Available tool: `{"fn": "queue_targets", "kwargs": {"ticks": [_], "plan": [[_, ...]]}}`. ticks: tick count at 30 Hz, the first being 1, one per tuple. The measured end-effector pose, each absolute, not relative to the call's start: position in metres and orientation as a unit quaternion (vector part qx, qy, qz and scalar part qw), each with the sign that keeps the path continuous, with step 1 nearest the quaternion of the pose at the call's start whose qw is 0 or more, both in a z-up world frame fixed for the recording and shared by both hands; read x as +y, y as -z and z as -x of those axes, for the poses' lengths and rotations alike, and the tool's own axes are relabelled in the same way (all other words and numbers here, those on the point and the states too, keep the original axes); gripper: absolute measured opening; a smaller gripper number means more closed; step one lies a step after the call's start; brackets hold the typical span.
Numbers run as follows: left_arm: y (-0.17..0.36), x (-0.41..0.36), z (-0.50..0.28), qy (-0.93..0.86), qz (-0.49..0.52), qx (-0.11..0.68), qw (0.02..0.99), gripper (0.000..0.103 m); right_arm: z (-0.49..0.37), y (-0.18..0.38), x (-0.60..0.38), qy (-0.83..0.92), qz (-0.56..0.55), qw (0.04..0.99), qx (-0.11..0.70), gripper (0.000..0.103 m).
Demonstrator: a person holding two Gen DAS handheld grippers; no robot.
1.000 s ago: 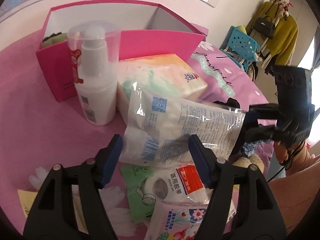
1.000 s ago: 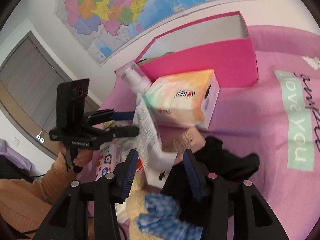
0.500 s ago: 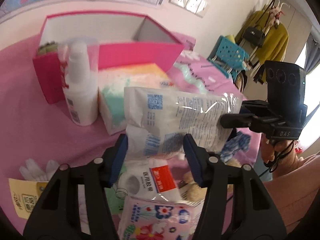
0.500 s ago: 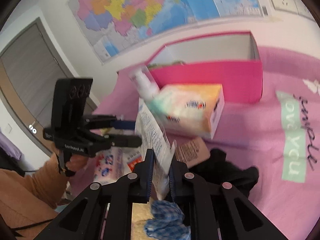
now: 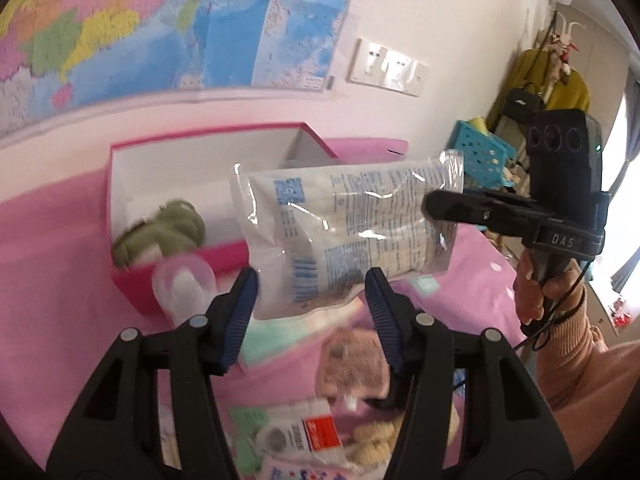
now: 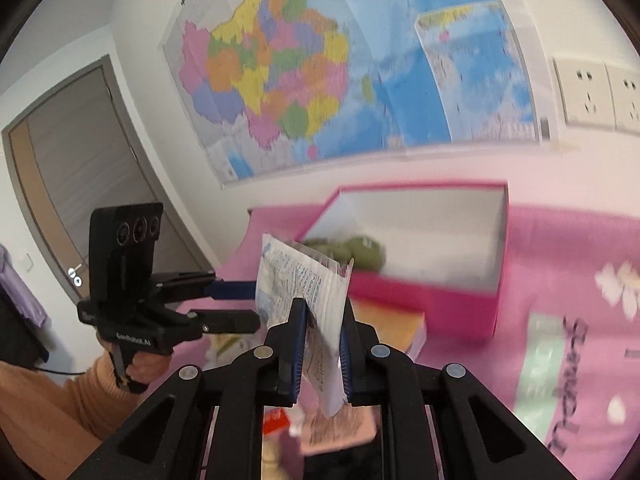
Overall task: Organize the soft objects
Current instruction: 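Lift the white packet and carry it over the pink box, then lower the white packet into the box and open the right gripper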
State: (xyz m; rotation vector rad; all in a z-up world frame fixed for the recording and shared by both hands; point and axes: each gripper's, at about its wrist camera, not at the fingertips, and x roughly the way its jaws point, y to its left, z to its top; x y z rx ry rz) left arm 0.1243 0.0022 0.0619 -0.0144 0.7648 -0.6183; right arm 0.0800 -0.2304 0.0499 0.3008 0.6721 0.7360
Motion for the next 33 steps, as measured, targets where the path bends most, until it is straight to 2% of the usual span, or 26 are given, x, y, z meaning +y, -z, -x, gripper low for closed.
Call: {"fn": "queue_targets", "kwargs": {"ticks": [9, 12, 14, 18, 19, 21, 23, 27, 28, 30, 33], "plan": [[-0.067, -0.015, -0.184, 0.244, -0.006, 0.400, 0.884, 0.058, -0.151, -0.061, -0.242, -0.354, -0.164, 0.866, 0.312, 0.015], [-0.060, -0.018, -0.200, 0.231, -0.003, 0.418, 0.878, 0.058, -0.173, -0.052, -0.243, -0.354, -0.174, 0.860, 0.322, 0.015], [-0.054, -0.019, -0.211, 0.231, 0.004, 0.433, 0.871, 0.051, -0.187, -0.044, -0.243, -0.353, -0.181, 0.855, 0.334, 0.015], [-0.048, -0.025, -0.221, 0.223, 0.002, 0.442, 0.869, 0.051, -0.208, -0.025, -0.236, -0.343, -0.178, 0.849, 0.361, 0.014], [-0.048, -0.026, -0.221, 0.219, 0.001, 0.442, 0.870, 0.051, -0.213, -0.018, -0.232, -0.340, -0.175, 0.846, 0.372, 0.018], [-0.048, -0.027, -0.220, 0.219, 0.000, 0.440, 0.871, 0.051, -0.222, -0.008, -0.226, -0.331, -0.171, 0.843, 0.387, 0.019], [-0.049, -0.027, -0.215, 0.214, -0.007, 0.433, 0.875, 0.051, -0.228, -0.001, -0.226, -0.302, -0.167, 0.849, 0.400, 0.029], [-0.050, -0.026, -0.210, 0.215, -0.013, 0.425, 0.879, 0.051, -0.231, 0.006, -0.225, -0.260, -0.144, 0.862, 0.411, 0.030], [-0.050, -0.025, -0.211, 0.214, -0.011, 0.426, 0.879, 0.051, -0.231, 0.007, -0.224, -0.249, -0.135, 0.866, 0.412, 0.038], [-0.049, -0.025, -0.209, 0.214, -0.012, 0.425, 0.879, 0.051, -0.231, 0.008, -0.221, -0.228, -0.111, 0.873, 0.417, 0.047], [-0.047, -0.027, -0.208, 0.214, -0.013, 0.428, 0.878, 0.051, -0.235, 0.014, -0.212, -0.247, -0.106, 0.860, 0.433, 0.047]]}}
